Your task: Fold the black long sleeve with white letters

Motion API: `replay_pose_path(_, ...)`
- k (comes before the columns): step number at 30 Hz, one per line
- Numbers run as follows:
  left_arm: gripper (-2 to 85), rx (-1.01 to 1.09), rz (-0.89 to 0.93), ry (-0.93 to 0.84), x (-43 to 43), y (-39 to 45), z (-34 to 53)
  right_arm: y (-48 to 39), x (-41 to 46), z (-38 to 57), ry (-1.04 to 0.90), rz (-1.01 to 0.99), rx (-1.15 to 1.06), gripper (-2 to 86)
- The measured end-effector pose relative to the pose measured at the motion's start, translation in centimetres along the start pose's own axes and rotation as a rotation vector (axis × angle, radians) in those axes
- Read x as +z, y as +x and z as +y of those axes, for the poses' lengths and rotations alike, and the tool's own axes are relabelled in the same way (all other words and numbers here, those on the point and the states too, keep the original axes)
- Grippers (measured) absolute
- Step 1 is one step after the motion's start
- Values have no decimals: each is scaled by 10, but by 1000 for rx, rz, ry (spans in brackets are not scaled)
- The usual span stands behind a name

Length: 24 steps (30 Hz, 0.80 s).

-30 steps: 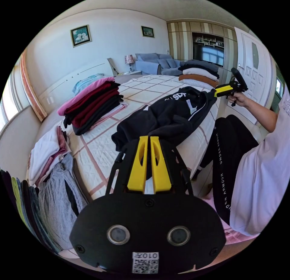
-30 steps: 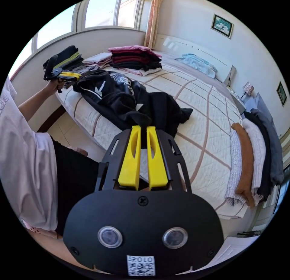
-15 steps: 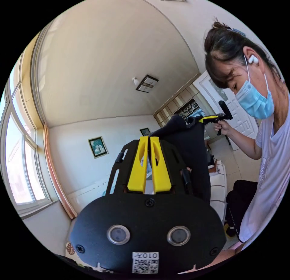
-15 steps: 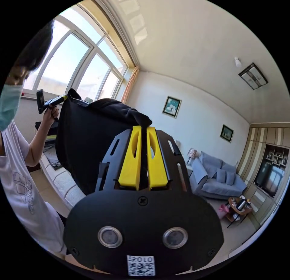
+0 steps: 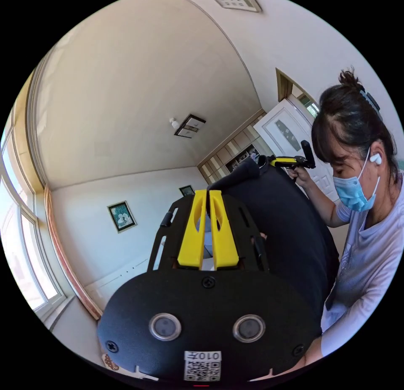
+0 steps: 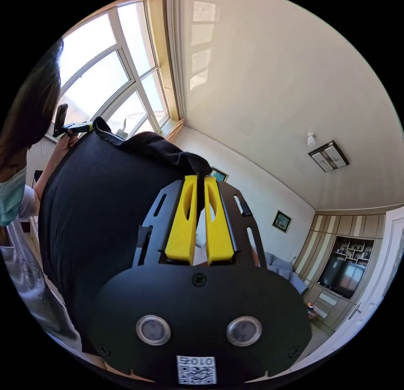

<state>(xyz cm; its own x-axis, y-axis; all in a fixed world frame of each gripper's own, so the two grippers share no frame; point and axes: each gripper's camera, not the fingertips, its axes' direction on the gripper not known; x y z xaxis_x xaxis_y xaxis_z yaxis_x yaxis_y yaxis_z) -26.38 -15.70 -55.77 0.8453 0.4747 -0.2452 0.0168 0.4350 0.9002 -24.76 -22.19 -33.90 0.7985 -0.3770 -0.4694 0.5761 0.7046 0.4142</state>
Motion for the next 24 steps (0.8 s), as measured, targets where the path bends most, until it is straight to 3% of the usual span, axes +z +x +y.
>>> replay_pose_path(5, -2, -303, 186, -261, 152, -78, 122, 39, 151, 85, -314, -147, 123, 45)
replay_pose_path(8, -2, -488, 302, -173, 208, -127, 149, 88, 216, 102, -350, -205, 273, 44)
replay_pose_path(14, -3, -163, 80, 57, 207, -125, 63, 112, 176, 9, -74, 98, 183, 43)
replay_pose_path(16, -3, -117, 81, 39, 207, -114, 65, 117, 169, 14, -76, 60, 182, 43)
replay_pose_path(21, -2, -104, 179, -129, 225, -75, 159, 91, 206, 145, -278, -97, 203, 44)
replay_pose_path(24, -2, -103, 223, -337, 244, -32, 257, 60, 236, 255, -423, -235, 275, 45)
